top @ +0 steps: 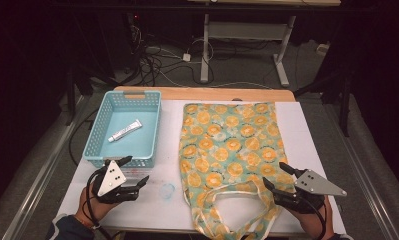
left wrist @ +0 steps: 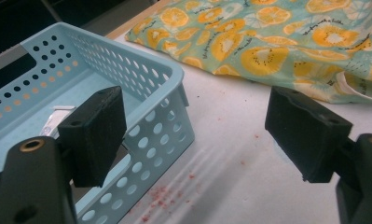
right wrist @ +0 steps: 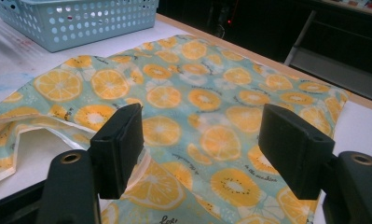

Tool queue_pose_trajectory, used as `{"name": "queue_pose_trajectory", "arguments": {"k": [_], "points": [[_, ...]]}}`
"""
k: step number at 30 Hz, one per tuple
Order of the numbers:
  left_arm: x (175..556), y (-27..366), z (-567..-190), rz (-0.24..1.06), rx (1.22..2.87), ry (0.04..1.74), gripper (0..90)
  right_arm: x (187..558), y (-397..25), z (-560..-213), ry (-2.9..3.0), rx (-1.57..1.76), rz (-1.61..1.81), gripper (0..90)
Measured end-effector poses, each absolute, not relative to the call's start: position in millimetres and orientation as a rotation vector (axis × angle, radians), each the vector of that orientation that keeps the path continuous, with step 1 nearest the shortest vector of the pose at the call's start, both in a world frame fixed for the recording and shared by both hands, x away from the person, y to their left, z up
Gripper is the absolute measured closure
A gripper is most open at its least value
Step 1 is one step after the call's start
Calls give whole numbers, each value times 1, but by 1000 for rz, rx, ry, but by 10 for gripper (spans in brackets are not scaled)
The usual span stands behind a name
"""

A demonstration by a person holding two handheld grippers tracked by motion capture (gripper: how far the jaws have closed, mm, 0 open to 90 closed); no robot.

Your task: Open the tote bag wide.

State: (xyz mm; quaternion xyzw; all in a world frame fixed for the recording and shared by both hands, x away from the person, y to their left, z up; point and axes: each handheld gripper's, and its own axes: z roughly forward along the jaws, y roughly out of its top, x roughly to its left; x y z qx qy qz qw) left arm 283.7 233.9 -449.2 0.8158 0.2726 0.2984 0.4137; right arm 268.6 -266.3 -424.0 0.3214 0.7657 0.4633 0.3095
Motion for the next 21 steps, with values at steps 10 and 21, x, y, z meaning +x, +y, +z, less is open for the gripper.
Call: {"name": "queue_pose_trajectory", "arguments": {"k": [10,21], "points": [[281,235,-449,764,2058,682,202,273,-263,-427,2054,844,1208,347],[277,237,-449,765,2068,685,203,269,-247,-425,2166,786,1203,435]]}}
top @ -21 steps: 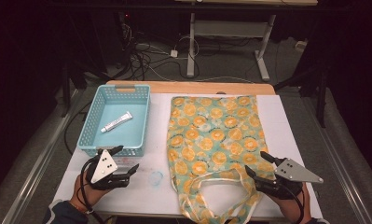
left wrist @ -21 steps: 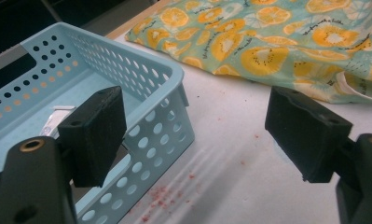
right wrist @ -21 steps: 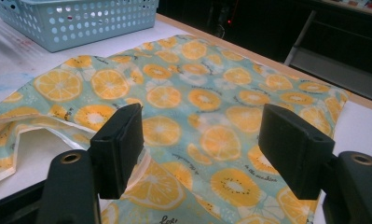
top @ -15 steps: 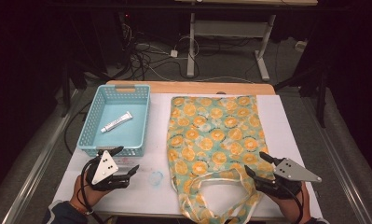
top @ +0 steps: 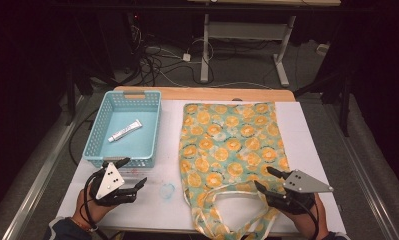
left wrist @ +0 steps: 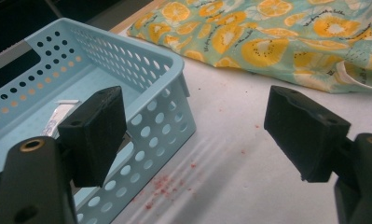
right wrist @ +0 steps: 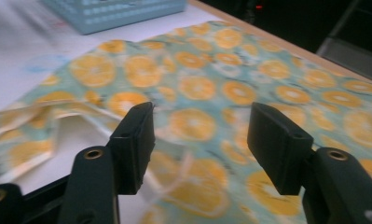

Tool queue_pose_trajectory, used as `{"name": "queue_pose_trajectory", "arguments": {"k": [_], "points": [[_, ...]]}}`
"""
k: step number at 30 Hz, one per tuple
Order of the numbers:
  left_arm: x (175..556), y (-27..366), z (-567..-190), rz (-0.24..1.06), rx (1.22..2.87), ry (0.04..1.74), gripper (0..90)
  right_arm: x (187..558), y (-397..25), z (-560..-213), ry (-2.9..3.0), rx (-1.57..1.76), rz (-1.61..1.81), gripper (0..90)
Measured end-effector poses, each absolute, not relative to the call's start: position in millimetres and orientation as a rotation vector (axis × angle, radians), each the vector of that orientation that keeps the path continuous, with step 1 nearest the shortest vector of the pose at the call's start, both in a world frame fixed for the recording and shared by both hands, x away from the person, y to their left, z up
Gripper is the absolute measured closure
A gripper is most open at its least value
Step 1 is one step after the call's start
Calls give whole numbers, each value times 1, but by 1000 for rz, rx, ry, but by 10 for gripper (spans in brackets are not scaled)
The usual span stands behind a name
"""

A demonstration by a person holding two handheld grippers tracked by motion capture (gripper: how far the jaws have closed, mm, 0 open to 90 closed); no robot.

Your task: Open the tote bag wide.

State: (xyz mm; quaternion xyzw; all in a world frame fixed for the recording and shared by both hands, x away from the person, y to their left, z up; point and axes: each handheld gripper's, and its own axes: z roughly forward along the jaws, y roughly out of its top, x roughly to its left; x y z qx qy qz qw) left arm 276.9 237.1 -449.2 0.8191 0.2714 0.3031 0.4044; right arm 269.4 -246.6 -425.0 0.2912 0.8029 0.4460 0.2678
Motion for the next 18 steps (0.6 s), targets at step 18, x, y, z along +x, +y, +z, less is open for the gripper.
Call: {"name": "queue_pose_trajectory", "arguments": {"k": [18], "points": [[276,228,-454,735,2121,657,203,221,-188,-442,2740,389,1226,370]]}}
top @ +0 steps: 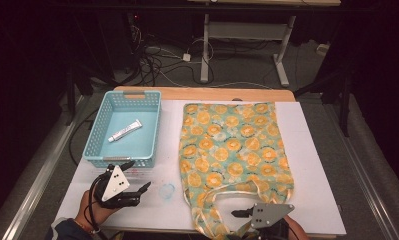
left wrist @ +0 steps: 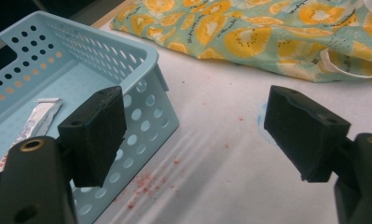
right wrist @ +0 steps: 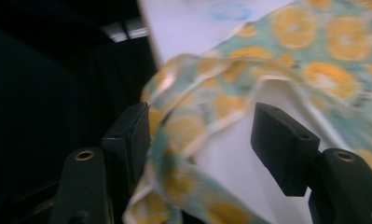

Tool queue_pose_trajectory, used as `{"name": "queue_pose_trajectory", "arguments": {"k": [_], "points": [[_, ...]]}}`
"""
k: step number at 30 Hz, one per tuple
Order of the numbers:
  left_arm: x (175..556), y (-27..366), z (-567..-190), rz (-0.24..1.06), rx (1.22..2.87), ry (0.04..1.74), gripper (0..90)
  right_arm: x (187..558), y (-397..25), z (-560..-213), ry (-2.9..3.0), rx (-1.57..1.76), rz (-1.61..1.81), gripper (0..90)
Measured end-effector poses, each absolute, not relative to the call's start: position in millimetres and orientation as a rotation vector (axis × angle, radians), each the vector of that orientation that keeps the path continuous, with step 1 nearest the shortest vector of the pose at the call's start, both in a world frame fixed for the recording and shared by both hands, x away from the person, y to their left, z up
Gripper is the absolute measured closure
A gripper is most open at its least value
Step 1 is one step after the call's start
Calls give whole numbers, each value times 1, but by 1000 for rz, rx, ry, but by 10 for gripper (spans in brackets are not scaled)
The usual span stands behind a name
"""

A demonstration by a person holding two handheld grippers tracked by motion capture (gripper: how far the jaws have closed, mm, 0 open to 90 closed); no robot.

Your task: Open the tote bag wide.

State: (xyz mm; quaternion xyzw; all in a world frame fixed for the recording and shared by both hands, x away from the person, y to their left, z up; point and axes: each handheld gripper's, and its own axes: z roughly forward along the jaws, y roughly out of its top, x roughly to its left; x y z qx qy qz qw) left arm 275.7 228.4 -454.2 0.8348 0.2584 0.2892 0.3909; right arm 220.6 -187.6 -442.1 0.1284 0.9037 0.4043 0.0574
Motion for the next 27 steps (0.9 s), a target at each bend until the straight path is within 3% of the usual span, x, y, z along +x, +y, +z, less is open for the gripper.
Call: {"name": "queue_pose_trajectory", "arguments": {"k": [3,10,12,27], "points": [[276,227,-455,729,2128,654,204,220,-181,-449,2804,327,1149,384],[276,228,-455,728,2132,653,203,226,-179,-453,2869,305,1054,827],[277,228,-456,729,2135,650,203,227,-180,-450,2853,312,1079,887],[278,227,-456,727,2129,658,203,246,-181,-410,2478,481,1216,897]]}}
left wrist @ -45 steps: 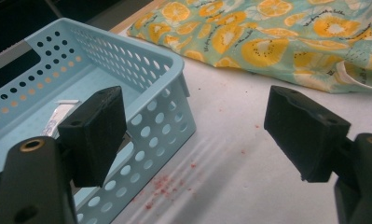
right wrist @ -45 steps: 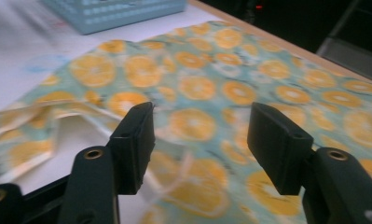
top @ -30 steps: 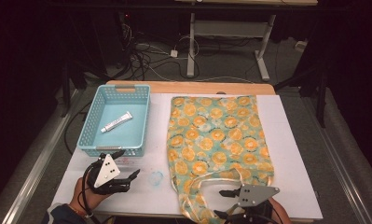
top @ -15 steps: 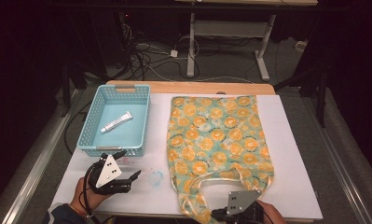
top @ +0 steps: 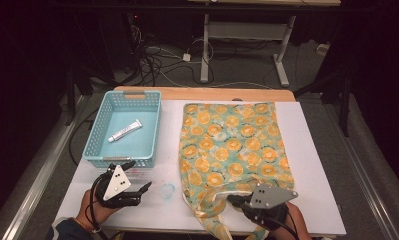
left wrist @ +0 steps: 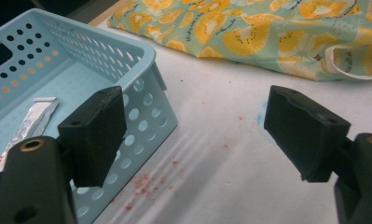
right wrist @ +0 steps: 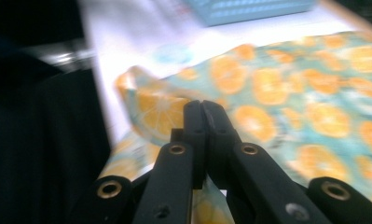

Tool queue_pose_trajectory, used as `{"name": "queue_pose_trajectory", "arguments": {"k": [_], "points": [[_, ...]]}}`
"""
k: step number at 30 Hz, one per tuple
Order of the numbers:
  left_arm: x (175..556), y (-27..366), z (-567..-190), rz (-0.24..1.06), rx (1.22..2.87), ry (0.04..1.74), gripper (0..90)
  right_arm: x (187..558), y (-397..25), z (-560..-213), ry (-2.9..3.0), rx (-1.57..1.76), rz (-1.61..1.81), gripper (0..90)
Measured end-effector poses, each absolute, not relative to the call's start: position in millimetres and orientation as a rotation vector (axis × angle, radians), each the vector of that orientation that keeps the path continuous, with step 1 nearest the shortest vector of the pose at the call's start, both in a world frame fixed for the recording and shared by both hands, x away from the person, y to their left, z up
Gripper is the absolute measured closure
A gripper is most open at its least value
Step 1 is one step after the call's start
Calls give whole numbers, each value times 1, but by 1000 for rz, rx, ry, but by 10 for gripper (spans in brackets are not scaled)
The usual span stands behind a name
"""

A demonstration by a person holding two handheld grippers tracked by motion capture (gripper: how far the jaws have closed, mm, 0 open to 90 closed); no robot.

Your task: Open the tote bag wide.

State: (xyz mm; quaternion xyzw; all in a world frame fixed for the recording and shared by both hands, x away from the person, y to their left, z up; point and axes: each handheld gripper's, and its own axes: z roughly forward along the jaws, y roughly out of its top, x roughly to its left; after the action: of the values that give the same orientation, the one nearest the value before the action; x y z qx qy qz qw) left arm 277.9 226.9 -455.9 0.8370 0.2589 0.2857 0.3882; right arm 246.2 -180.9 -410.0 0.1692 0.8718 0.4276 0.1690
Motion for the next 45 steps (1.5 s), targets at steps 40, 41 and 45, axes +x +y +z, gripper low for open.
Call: {"name": "queue_pose_trajectory", "arguments": {"k": [40,41,45], "points": [[279,223,-459,708,2166,635,204,339,-188,-468,2658,695,798,539],[279,223,-459,708,2167,635,204,341,-188,-468,2665,704,805,600],[279,222,-460,703,2172,633,203,344,-184,-468,2719,646,818,773]]}}
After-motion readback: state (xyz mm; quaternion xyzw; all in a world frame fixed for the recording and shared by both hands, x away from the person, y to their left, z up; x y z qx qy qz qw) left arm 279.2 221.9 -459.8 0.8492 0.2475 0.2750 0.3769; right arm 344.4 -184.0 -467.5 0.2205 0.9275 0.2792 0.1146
